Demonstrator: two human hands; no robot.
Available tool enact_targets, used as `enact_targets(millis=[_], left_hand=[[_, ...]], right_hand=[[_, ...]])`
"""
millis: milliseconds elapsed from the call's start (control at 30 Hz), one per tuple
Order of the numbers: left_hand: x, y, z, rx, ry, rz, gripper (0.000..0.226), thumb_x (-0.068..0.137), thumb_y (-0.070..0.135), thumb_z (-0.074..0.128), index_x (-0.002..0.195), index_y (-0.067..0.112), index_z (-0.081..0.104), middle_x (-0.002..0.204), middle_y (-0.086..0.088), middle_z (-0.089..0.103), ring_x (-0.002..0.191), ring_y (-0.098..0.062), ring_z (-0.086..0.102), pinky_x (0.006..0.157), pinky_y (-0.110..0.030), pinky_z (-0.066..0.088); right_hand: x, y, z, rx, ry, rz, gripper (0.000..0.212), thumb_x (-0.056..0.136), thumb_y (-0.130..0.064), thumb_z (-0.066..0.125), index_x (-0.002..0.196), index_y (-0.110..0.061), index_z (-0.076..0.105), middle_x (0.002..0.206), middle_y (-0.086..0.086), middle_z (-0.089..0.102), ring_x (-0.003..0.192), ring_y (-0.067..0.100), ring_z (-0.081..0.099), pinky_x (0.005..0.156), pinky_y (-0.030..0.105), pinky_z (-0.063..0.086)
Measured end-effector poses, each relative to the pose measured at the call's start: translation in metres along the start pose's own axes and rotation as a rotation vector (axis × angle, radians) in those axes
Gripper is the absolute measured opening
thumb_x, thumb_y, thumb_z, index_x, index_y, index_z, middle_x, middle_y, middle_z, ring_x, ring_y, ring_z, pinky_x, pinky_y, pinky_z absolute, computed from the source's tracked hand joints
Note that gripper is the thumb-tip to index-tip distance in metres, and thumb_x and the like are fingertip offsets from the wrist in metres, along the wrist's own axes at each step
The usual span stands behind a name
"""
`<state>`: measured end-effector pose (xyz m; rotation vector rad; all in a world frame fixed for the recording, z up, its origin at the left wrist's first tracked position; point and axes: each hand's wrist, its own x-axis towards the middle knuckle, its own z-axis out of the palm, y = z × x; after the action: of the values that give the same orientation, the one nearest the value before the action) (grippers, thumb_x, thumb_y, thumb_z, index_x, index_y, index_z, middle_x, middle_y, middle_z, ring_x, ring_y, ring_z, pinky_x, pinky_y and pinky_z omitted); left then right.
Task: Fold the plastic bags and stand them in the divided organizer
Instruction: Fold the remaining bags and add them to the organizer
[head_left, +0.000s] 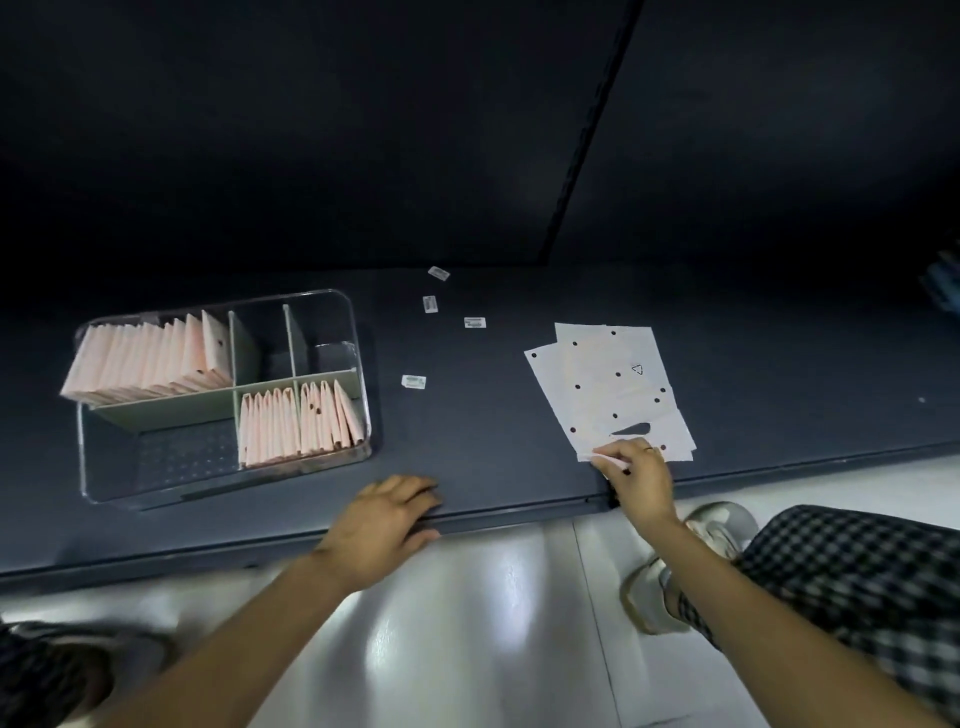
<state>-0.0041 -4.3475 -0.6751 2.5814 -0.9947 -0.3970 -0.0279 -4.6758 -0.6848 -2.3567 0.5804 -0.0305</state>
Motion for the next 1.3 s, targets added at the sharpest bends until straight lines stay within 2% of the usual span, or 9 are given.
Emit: enact_targets(millis=[233,500,633,700,867,1000,1100,1167,1300], left_hand=[[0.018,0.012,-0.007,-0.062,0.043,-0.044,0.041,0.095,0.044,0.046,0.132,0.027,0.050,0.135,0.014,0.048,0.125,-0.008,0.041,0.104,-0.021,0.029],[0.035,0.035,-0.007,-0.246,0.139,-0.093,0.063,0.081,0.030,0.071,0.138,0.021,0.046,0.136,0.005,0.051,0.126,-0.013,0.044,0.104,-0.023,0.031],[0.034,0.031,-0.004,-0.444,0.143,-0.242,0.024,0.080,0.025,0.074,0.103,0.020,0.071,0.099,0.005,0.072,0.085,-0.011,0.062,0.078,-0.029,0.046],[0.032,0.027,-0.002,-0.524,0.150,-0.279,0.004,0.082,0.017,0.071,0.085,0.018,0.074,0.077,0.003,0.072,0.063,-0.005,0.056,0.065,-0.027,0.043],[0.029,0.020,0.002,-0.962,0.224,-0.494,0.012,0.088,0.010,0.065,0.077,0.013,0.067,0.068,0.002,0.064,0.065,-0.008,0.052,0.068,-0.027,0.041],[0.033,0.019,0.001,-1.249,0.334,-0.640,0.009,0.091,0.007,0.059,0.089,0.011,0.067,0.086,-0.007,0.070,0.082,-0.020,0.064,0.086,-0.037,0.049],[0.036,0.022,-0.001,-1.297,0.377,-0.676,0.010,0.092,0.006,0.057,0.088,0.013,0.064,0.087,-0.004,0.070,0.080,-0.017,0.063,0.084,-0.037,0.051],[0.038,0.025,-0.002,-1.178,0.394,-0.678,0.010,0.092,0.008,0.058,0.101,0.008,0.060,0.100,-0.009,0.069,0.087,-0.019,0.064,0.081,-0.031,0.051],[0.036,0.036,-0.003,-0.602,0.555,-0.592,0.046,0.089,0.016,0.063,0.131,0.009,0.046,0.126,-0.007,0.051,0.114,-0.022,0.049,0.097,-0.035,0.043]], right_hand=[[-0.003,-0.030,0.001,-0.087,0.043,-0.211,0.010,0.088,-0.018,0.065,0.090,-0.016,0.075,0.088,0.004,0.068,0.089,0.025,0.052,0.083,0.041,0.044],[-0.032,-0.094,0.030,0.038,-0.381,-0.261,0.011,0.086,-0.018,0.065,0.087,-0.017,0.076,0.090,-0.002,0.073,0.085,0.010,0.061,0.077,0.019,0.042],[-0.041,-0.107,0.039,0.096,-0.521,-0.193,0.006,0.081,-0.027,0.071,0.081,-0.022,0.074,0.079,-0.008,0.070,0.071,-0.003,0.057,0.068,0.017,0.043],[-0.038,-0.113,0.033,0.169,-0.637,-0.136,0.010,0.076,-0.034,0.076,0.082,-0.028,0.071,0.081,-0.008,0.068,0.067,-0.006,0.056,0.066,0.011,0.043],[0.004,-0.113,-0.018,-0.017,-0.948,-0.109,0.046,0.072,-0.036,0.079,0.112,-0.037,0.057,0.108,-0.015,0.060,0.100,0.001,0.056,0.090,0.016,0.045],[0.025,-0.104,-0.026,0.153,-0.762,-0.075,0.025,0.077,-0.013,0.076,0.098,-0.020,0.065,0.094,-0.010,0.067,0.084,-0.001,0.062,0.073,0.006,0.045],[0.028,-0.095,-0.001,0.216,-0.495,0.014,0.025,0.085,-0.015,0.069,0.083,0.007,0.057,0.081,0.010,0.062,0.078,0.018,0.055,0.071,0.025,0.043],[0.029,-0.091,0.017,0.182,-0.419,0.047,0.033,0.087,-0.021,0.065,0.072,0.002,0.048,0.073,0.013,0.049,0.070,0.019,0.042,0.064,0.028,0.031],[0.038,-0.091,0.040,0.026,-0.341,0.049,0.032,0.087,-0.024,0.064,0.068,-0.008,0.044,0.066,0.007,0.043,0.067,0.019,0.037,0.061,0.028,0.026]])
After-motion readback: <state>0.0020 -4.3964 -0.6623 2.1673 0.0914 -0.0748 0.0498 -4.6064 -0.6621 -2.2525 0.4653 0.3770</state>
